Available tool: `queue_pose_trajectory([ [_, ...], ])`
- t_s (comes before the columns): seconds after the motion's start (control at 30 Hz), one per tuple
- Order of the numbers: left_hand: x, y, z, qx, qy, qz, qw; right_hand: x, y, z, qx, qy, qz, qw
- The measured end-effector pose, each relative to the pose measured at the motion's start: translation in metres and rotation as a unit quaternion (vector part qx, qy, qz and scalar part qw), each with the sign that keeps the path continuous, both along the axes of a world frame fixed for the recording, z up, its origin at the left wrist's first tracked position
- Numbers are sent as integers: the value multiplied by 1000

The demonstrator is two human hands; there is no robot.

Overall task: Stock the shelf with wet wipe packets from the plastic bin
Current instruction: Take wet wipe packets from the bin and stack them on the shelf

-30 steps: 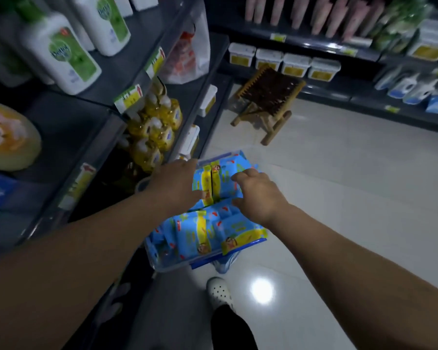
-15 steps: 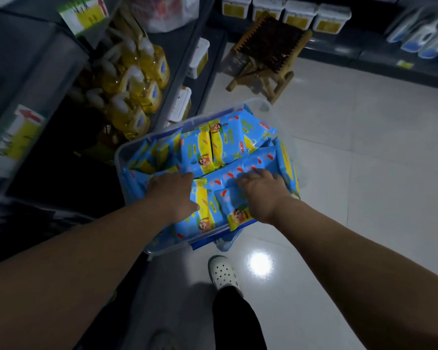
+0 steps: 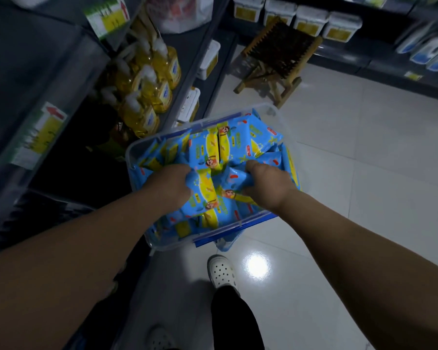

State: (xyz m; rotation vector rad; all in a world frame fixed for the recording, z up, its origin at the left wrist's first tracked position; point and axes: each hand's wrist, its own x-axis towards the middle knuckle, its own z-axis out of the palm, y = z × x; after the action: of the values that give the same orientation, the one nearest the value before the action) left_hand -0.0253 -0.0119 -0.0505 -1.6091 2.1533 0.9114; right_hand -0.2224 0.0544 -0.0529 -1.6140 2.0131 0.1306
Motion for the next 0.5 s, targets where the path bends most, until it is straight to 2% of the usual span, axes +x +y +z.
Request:
queue_pose_trajectory([
  [0.07, 2, -8, 19, -21, 30, 31, 999, 3, -7, 17, -32, -65, -45, 996],
  [0.2, 11, -19, 66, -38, 93, 103, 990, 11, -27, 61, -75, -133, -89, 984],
  [0.3, 17, -25, 106, -71, 115, 121, 983, 17, -42, 98, -102, -189, -106, 971],
  [0.5, 24, -26, 197, -149, 157, 121, 969, 31, -62, 187, -159, -208, -106, 959],
])
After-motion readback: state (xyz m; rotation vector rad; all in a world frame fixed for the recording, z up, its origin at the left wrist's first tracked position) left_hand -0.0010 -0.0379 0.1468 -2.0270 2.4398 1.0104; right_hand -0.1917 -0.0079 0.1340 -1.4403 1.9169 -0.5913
